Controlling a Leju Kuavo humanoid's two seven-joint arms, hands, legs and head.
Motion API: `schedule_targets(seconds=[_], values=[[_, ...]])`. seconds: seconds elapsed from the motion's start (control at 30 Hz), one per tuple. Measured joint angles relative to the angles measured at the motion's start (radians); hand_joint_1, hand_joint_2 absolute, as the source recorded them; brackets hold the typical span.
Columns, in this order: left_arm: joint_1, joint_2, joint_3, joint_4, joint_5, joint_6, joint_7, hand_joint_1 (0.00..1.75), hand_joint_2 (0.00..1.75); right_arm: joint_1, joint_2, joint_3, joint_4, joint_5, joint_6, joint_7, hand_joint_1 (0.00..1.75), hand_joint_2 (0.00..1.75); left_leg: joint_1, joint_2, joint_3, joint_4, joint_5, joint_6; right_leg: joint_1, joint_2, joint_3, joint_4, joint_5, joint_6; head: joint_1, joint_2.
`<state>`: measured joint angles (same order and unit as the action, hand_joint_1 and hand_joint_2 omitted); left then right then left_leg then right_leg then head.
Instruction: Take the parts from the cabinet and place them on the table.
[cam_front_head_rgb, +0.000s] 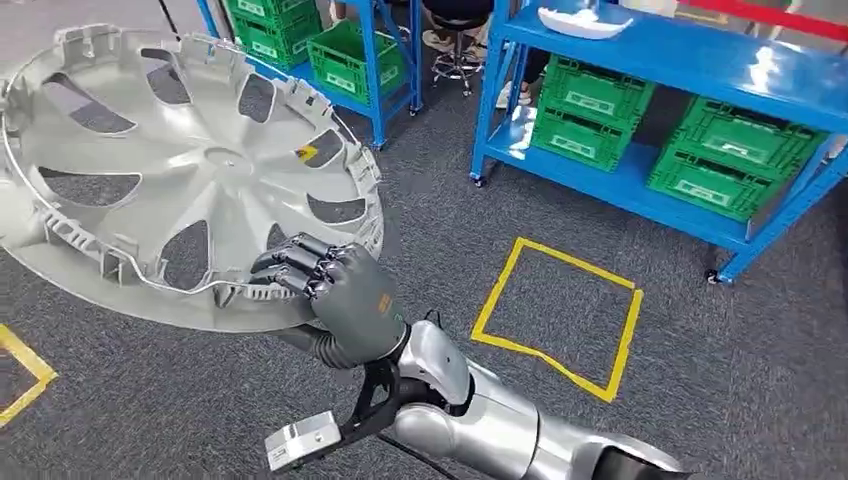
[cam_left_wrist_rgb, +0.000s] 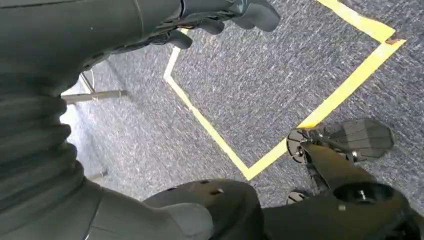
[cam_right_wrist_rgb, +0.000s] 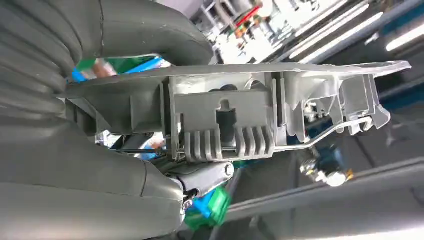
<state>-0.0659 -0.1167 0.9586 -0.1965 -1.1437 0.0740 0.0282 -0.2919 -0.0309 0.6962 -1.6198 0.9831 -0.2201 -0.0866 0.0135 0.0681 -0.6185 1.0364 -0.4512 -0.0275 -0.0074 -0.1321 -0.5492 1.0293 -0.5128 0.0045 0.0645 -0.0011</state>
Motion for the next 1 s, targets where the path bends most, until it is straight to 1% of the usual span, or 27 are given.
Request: schedule_targets(seconds=[0.07, 0.1, 0.13, 0.17, 0.2, 0.23, 0.27, 0.3, 0.33, 0.37, 0.4, 0.43, 0.5, 0.53, 0.57, 0.6, 0.63, 0.67, 0.73, 0.77, 0.8, 0.83, 0.87, 0.9, 0.93, 0.97, 1.0], values=[[0.001, 0.0, 0.0, 0.0, 0.0, 0.0, 0.011, 0.0, 1.75, -0.003, 0.002, 0.0, 0.006, -0.004, 0.0, 0.002, 1.75, 1.75, -0.002, -0.032, -0.001, -0.002, 0.002, 0.016, -0.005, -0.024, 0.009, -0.004, -0.006, 0.014, 0.0, 0.0], [0.004, -0.001, 0.0, 0.0, 0.0, 0.001, 0.013, 0.0, 1.75, -0.005, 0.002, 0.0, 0.006, -0.005, 0.0, 0.005, 1.75, 1.75, 0.003, -0.043, 0.001, -0.005, 0.005, 0.021, -0.011, 0.025, 0.006, 0.013, -0.019, 0.023, 0.006, 0.0], [0.005, 0.0, 0.0, 0.0, 0.0, 0.003, 0.014, 0.0, 1.75, -0.005, 0.003, 0.0, 0.006, -0.006, -0.001, 0.005, 1.75, 1.75, 0.003, -0.055, 0.0, -0.005, 0.006, 0.027, -0.012, 0.081, -0.014, 0.058, -0.05, 0.022, 0.007, 0.0], [0.003, 0.0, 0.0, 0.0, 0.0, 0.006, 0.013, 0.0, 1.75, -0.003, 0.002, 0.0, 0.008, -0.006, -0.001, 0.006, 1.75, 1.75, 0.003, -0.067, -0.001, -0.005, 0.007, 0.032, -0.011, 0.108, -0.049, 0.132, -0.089, 0.02, 0.009, 0.0], [0.0, 0.0, 0.0, 0.0, -0.001, 0.007, 0.012, 0.0, 1.75, -0.001, 0.0, 0.0, 0.01, -0.005, -0.002, 0.009, 1.75, 1.75, 0.002, -0.083, -0.002, -0.005, 0.007, 0.035, -0.008, 0.121, -0.093, 0.219, -0.124, 0.017, 0.01, 0.0], [-0.001, 0.0, 0.0, 0.0, -0.003, 0.007, 0.01, 0.0, 1.75, 0.003, 0.0, 0.0, 0.013, -0.004, -0.003, 0.014, 1.75, 1.75, -0.001, -0.1, -0.002, -0.004, 0.006, 0.036, -0.006, 0.125, -0.132, 0.291, -0.146, 0.015, 0.01, 0.0], [0.0, 0.0, 0.0, 0.0, -0.003, 0.007, 0.01, 0.0, 1.75, 0.008, 0.0, 0.0, 0.015, -0.002, -0.003, 0.017, 1.75, 1.75, -0.002, -0.118, -0.002, -0.004, 0.007, 0.036, -0.004, 0.126, -0.154, 0.321, -0.143, 0.011, 0.011, 0.0], [0.002, 0.0, 0.0, 0.0, -0.003, 0.007, 0.01, 0.0, 1.75, 0.014, -0.001, 0.0, 0.016, -0.002, -0.003, 0.019, 1.75, 1.75, -0.003, -0.133, -0.002, -0.004, 0.007, 0.036, -0.002, 0.127, -0.15, 0.299, -0.116, 0.006, 0.01, 0.0], [0.004, 0.0, 0.0, 0.0, -0.004, 0.007, 0.009, 0.0, 1.75, 0.017, -0.001, 0.0, 0.016, -0.001, -0.003, 0.019, 1.75, 1.75, -0.003, -0.15, -0.002, -0.002, 0.008, 0.035, 0.0, 0.132, -0.124, 0.234, -0.073, -0.001, 0.011, 0.0], [0.004, 0.0, 0.0, 0.0, -0.005, 0.007, 0.008, 0.0, 1.75, 0.018, -0.001, 0.0, 0.016, 0.001, -0.003, 0.019, 1.75, 1.75, -0.003, -0.165, -0.002, -0.002, 0.01, 0.033, 0.001, 0.145, -0.084, 0.146, -0.026, -0.009, 0.011, 0.0], [0.004, -0.002, 0.0, 0.0, -0.007, 0.007, 0.005, 0.0, 1.75, 0.018, -0.001, 0.0, 0.016, 0.002, -0.003, 0.019, 1.75, 1.75, -0.002, -0.178, -0.002, -0.001, 0.012, 0.029, 0.002, 0.181, -0.04, 0.053, 0.014, -0.016, 0.011, 0.0], [0.003, -0.008, 0.0, 0.0, -0.009, 0.008, 0.002, 0.0, 1.75, 0.017, -0.001, 0.0, 0.016, 0.003, -0.003, 0.019, 1.75, 1.75, -0.001, -0.187, -0.004, -0.001, 0.014, 0.025, 0.001, 0.227, -0.027, 0.018, 0.005, -0.016, 0.009, 0.0], [0.002, -0.008, 0.0, 0.0, -0.012, 0.008, -0.003, 0.0, 1.75, 0.016, -0.001, 0.0, 0.016, 0.006, -0.005, 0.018, 1.75, 1.75, -0.001, -0.207, -0.011, -0.004, 0.017, 0.01, 0.011, 0.205, -0.027, 0.011, 0.012, -0.018, 0.013, 0.0], [0.005, -0.011, 0.0, 0.0, -0.014, 0.008, -0.004, 0.0, 1.75, 0.014, -0.001, 0.0, 0.016, 0.005, -0.005, 0.019, 1.75, 1.75, 0.001, -0.218, -0.012, -0.009, 0.021, 0.002, 0.014, 0.2, -0.026, 0.011, 0.013, -0.023, 0.012, 0.0], [0.007, -0.011, 0.0, 0.0, -0.015, 0.008, -0.004, 0.0, 1.75, 0.013, -0.001, 0.0, 0.016, 0.005, -0.005, 0.019, 1.75, 1.75, -0.001, -0.23, -0.02, -0.014, 0.025, -0.006, 0.01, 0.187, -0.018, 0.002, 0.018, -0.029, 0.012, 0.0], [0.008, -0.011, 0.0, 0.0, -0.02, 0.008, -0.004, 0.0, 1.75, 0.011, 0.0, 0.0, 0.016, 0.004, -0.005, 0.019, 1.75, 1.75, 0.001, -0.209, -0.016, -0.005, 0.021, -0.005, 0.002, 0.17, -0.011, -0.012, 0.029, -0.036, 0.011, 0.0], [0.009, -0.012, 0.0, 0.0, -0.024, 0.008, -0.002, 0.0, 1.75, 0.01, 0.0, 0.0, 0.017, 0.001, -0.007, 0.019, 1.75, 1.75, -0.007, -0.145, -0.029, 0.021, -0.001, -0.006, 0.003, 0.161, -0.009, -0.017, 0.03, -0.04, 0.007, 0.0], [0.007, -0.013, 0.0, 0.0, -0.029, 0.008, 0.001, 0.0, 1.75, 0.009, -0.001, 0.0, 0.018, 0.0, -0.009, 0.018, 1.75, 1.75, -0.006, -0.106, -0.061, 0.086, -0.046, -0.011, 0.004, 0.143, -0.009, -0.017, 0.031, -0.045, 0.003, 0.0], [0.0, -0.012, 0.0, 0.0, -0.033, 0.008, 0.008, 0.0, 1.75, 0.011, -0.003, -0.002, 0.02, -0.002, -0.015, 0.02, 1.75, 1.75, -0.003, -0.084, -0.132, 0.241, -0.123, -0.021, 0.006, 0.108, -0.01, -0.017, 0.029, -0.048, 0.002, 0.0], [0.0, -0.012, 0.0, 0.0, -0.036, 0.008, 0.012, 0.0, 1.75, 0.012, -0.004, -0.002, 0.02, -0.002, -0.015, 0.023, 1.75, 1.75, -0.001, -0.081, -0.151, 0.286, -0.134, -0.025, 0.006, 0.093, -0.011, -0.017, 0.028, -0.047, 0.003, 0.0], [0.001, -0.012, 0.0, 0.0, -0.04, 0.008, 0.014, 0.0, 1.75, 0.015, -0.005, -0.002, 0.02, -0.002, -0.016, 0.027, 1.75, 1.75, 0.002, -0.078, -0.144, 0.281, -0.122, -0.028, 0.005, 0.078, -0.011, -0.017, 0.028, -0.046, 0.002, 0.0], [0.002, -0.011, 0.0, 0.0, -0.046, 0.006, 0.016, 0.0, 1.75, 0.018, -0.006, -0.002, 0.02, -0.001, -0.018, 0.035, 1.75, 1.75, 0.006, -0.072, -0.113, 0.23, -0.092, -0.031, 0.003, 0.063, -0.01, -0.016, 0.026, -0.043, 0.003, 0.0], [0.003, -0.011, 0.0, 0.0, -0.051, 0.005, 0.017, 0.0, 1.75, 0.022, -0.008, -0.002, 0.02, 0.001, -0.022, 0.039, 1.75, 1.75, 0.009, -0.06, -0.063, 0.144, -0.054, -0.034, 0.001, 0.049, -0.009, -0.014, 0.023, -0.038, 0.003, 0.0], [0.002, -0.011, -0.001, 0.0, -0.058, 0.005, 0.018, 0.0, 1.75, 0.027, -0.011, -0.002, 0.018, 0.002, -0.027, 0.043, 1.75, 1.75, 0.012, -0.033, -0.006, 0.048, -0.021, -0.039, -0.001, 0.036, -0.008, -0.009, 0.019, -0.031, 0.003, 0.0], [0.001, -0.015, -0.004, 0.0, -0.066, 0.005, 0.018, 0.0, 1.75, 0.031, -0.015, -0.004, 0.014, 0.003, -0.032, 0.046, 1.75, 1.75, 0.011, 0.018, 0.016, 0.004, -0.02, -0.034, 0.005, 0.027, -0.01, -0.001, 0.012, -0.02, 0.001, 0.0], [0.0, -0.013, -0.008, -0.002, -0.074, 0.005, 0.016, 0.0, 1.75, 0.035, -0.022, -0.007, 0.007, 0.004, -0.037, 0.051, 1.75, 1.75, 0.011, 0.006, 0.018, 0.003, -0.011, -0.015, 0.008, 0.017, -0.011, 0.008, 0.002, -0.012, 0.006, 0.0], [-0.002, -0.014, -0.012, -0.002, -0.08, 0.005, 0.015, 0.0, 1.75, 0.04, -0.027, -0.01, 0.0, 0.004, -0.042, 0.054, 1.75, 1.75, 0.005, -0.01, 0.014, 0.008, -0.013, -0.003, 0.009, 0.01, -0.007, 0.005, 0.003, -0.006, 0.011, 0.0]])
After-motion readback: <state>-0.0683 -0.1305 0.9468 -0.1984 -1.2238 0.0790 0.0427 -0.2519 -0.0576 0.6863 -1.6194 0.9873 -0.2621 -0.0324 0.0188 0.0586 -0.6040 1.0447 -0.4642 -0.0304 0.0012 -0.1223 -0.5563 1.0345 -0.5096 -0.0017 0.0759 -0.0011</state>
